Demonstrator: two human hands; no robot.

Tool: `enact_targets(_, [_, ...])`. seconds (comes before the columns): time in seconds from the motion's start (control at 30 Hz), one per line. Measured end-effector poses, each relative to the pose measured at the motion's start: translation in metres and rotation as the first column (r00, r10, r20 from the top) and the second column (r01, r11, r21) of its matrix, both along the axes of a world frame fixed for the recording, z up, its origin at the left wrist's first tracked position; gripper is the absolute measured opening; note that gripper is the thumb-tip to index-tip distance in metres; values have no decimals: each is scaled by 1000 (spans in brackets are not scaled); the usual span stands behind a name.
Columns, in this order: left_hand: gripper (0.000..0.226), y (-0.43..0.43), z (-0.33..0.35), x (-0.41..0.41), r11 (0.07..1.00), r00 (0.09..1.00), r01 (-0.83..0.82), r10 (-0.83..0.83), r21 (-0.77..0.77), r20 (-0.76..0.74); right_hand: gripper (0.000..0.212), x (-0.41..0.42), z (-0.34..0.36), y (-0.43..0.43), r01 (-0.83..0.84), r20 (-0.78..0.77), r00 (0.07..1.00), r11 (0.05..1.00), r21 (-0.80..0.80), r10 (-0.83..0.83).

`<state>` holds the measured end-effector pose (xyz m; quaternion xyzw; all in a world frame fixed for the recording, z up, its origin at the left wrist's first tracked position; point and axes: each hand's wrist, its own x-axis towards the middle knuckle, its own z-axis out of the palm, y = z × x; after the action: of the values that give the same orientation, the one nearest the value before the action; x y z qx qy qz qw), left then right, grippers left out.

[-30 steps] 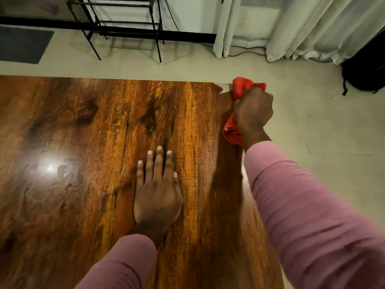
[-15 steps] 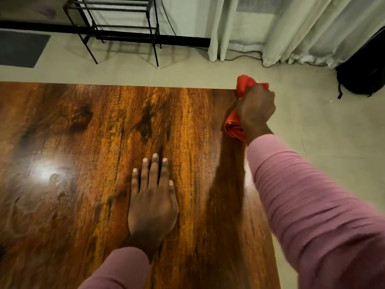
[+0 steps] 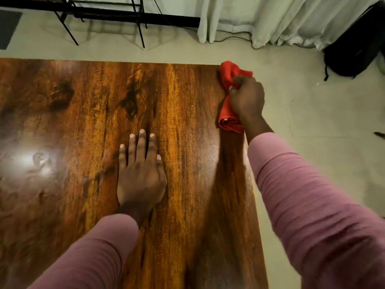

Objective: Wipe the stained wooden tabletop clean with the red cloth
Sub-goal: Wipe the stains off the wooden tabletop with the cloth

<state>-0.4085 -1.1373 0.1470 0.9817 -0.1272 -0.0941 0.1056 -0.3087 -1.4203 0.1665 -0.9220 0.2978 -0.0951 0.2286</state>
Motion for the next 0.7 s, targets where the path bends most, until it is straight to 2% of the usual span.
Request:
enact_targets(0.23, [62,-1,1,-2,999,999,13,-11,-53,37,39,-131,-6,36,-29,67,997,999,-13,30])
enact_targets(0.5, [53,0,4,-10,985,986,77,-52,-156,158,37,-120,3,32,-72,-84,994,994,-83,65])
enact_targets(0.6, [53,4,8,-21,977,977,110,-73,-180,200,38,-164,1,40,-79,-117,991,992,-95,68])
enact_targets(0.7, [54,11,9,-53,969,971,152,-110,-196,211,38,-227,-1,60,-99,-51,994,993,-70,95])
